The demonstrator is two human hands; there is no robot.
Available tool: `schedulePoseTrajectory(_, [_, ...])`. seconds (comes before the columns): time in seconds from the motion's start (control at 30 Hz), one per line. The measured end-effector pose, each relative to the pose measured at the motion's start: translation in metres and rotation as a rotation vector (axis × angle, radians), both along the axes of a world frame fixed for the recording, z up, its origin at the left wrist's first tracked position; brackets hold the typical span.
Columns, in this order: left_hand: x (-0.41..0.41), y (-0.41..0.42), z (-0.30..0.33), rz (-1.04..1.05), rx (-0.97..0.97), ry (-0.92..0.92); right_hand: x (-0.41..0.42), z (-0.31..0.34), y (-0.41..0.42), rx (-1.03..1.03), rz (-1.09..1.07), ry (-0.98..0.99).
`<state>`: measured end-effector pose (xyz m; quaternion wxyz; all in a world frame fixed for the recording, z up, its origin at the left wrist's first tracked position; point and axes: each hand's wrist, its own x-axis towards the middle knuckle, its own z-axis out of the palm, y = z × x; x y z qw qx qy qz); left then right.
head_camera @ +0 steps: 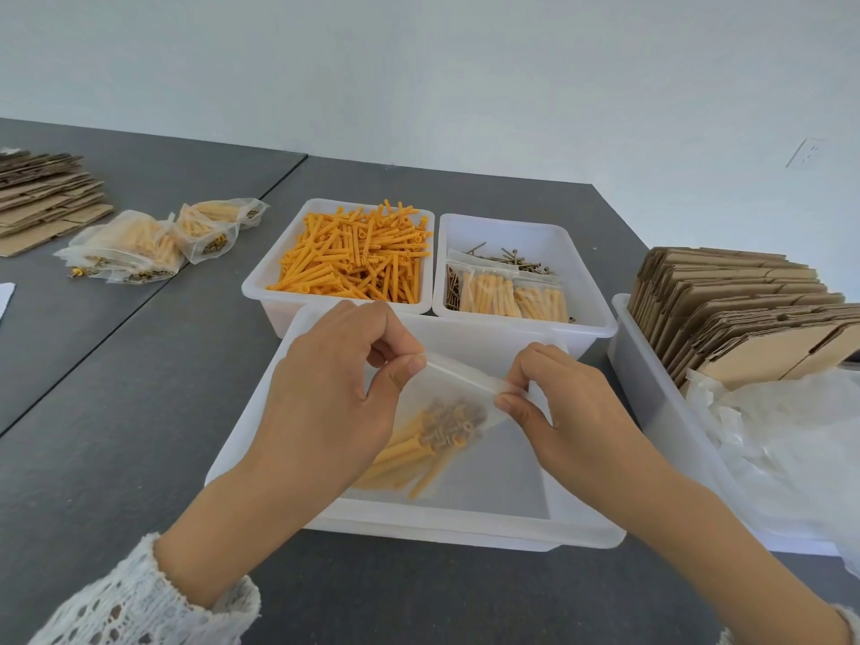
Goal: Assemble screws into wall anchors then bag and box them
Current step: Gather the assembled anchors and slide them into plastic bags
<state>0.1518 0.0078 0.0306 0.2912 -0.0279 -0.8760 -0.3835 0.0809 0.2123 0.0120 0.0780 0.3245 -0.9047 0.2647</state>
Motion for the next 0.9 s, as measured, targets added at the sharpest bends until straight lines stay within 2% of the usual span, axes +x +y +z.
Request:
schedulePoseTrajectory(0.3, [0.001,0.002,0.009,-0.023,-0.031,0.025,0.000,0.002,0.008,0.205,0.023,0.103])
schedulePoseTrajectory(0.4, [0.001,0.004,0.014,-0.054,0.020,0.037,0.000,0.005,0.008,0.242,-0.005,0.164])
schedulePoseTrajectory(0.5, [-0.001,0.010,0.019,-0.101,0.156,0.030,-0.001,0.005,0.009,0.155,-0.010,0.205])
schedulePoseTrajectory(0.57, [-0.005,0.014,0.025,-0.142,0.253,0.035,0.000,0.002,0.010,-0.105,0.035,0.164])
schedulePoseTrajectory(0.63, [-0.011,0.017,0.034,-0.214,0.374,0.068,0.001,-0.001,0.008,-0.483,0.113,-0.090])
schedulePoseTrajectory(0.7, [-0.018,0.020,0.041,-0.303,0.505,0.101,0.000,-0.007,-0.001,-0.790,0.201,-0.503])
schedulePoseTrajectory(0.77, [-0.028,0.026,0.043,-0.345,0.626,0.093,0.000,-0.010,-0.015,-0.912,0.226,-0.855])
schedulePoseTrajectory(0.8, [-0.034,0.029,0.042,-0.329,0.680,0.071,0.000,-0.009,-0.022,-0.926,0.249,-0.965])
schedulePoseTrajectory(0.9, [-0.052,0.030,0.039,-0.205,0.775,-0.029,-0.002,-0.004,-0.035,-0.998,0.244,-1.148])
